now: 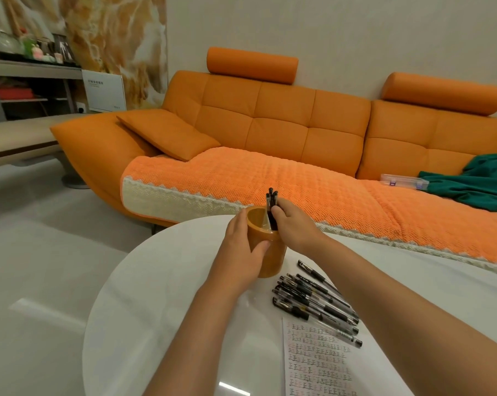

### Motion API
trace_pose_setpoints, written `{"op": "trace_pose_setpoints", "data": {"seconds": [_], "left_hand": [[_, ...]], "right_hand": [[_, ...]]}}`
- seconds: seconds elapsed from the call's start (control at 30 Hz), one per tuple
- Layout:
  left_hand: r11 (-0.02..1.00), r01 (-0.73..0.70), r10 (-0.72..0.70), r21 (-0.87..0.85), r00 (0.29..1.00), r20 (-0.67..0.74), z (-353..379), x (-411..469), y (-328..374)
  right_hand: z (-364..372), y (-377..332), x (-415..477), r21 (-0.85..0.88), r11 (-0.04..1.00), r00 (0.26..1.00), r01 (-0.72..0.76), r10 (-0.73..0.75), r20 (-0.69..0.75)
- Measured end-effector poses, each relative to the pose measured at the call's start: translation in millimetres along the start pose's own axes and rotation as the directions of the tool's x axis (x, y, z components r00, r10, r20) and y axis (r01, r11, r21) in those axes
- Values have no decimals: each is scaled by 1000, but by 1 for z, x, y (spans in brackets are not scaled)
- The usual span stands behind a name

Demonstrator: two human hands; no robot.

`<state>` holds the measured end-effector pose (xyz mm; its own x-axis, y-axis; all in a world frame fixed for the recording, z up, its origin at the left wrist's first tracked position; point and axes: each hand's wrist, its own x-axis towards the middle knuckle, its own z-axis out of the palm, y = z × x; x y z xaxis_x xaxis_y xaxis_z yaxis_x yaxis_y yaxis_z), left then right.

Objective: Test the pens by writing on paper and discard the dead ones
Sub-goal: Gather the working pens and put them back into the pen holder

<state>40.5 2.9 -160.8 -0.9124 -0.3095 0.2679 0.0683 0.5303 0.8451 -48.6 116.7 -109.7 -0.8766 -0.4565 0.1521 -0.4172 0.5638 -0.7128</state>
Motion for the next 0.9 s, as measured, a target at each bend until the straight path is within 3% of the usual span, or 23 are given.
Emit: {"op": "trace_pose_setpoints", "data": {"seconds": [0.23, 0.37, 0.43, 0.5, 0.6, 0.7, 0.8, 0.9], "left_hand": [[997, 5, -3, 82, 1000, -22, -2, -4, 6], [971, -135, 178, 200, 959, -219, -2, -13, 20], [955, -227, 270, 192, 931, -246, -2, -20, 28], [946, -275, 302, 169, 939, -164, 1, -28, 34], [947, -255, 239, 196, 965, 105, 9, -39, 34], [892, -255, 122, 372, 930, 346, 17, -46, 26], [869, -254, 53, 424, 901, 430, 21, -49, 20], [878, -241, 46, 413, 903, 427, 20, -50, 19]], "right_hand": [[-11, 1, -12, 9, 995, 995, -99, 99, -6], [-27, 10, -40, -44, 997, 995, -64, 61, -78], [-34, 18, -60, -112, 992, 996, -61, 53, -68], [-38, 28, -79, -194, 979, 997, -62, 68, 26], [-40, 37, -104, -361, 932, 980, -21, 90, 175], [-38, 40, -121, -507, 861, 967, 51, 85, 240], [-36, 45, -131, -608, 784, 963, 126, 51, 265], [-34, 48, -131, -602, 786, 961, 142, 38, 275]]}}
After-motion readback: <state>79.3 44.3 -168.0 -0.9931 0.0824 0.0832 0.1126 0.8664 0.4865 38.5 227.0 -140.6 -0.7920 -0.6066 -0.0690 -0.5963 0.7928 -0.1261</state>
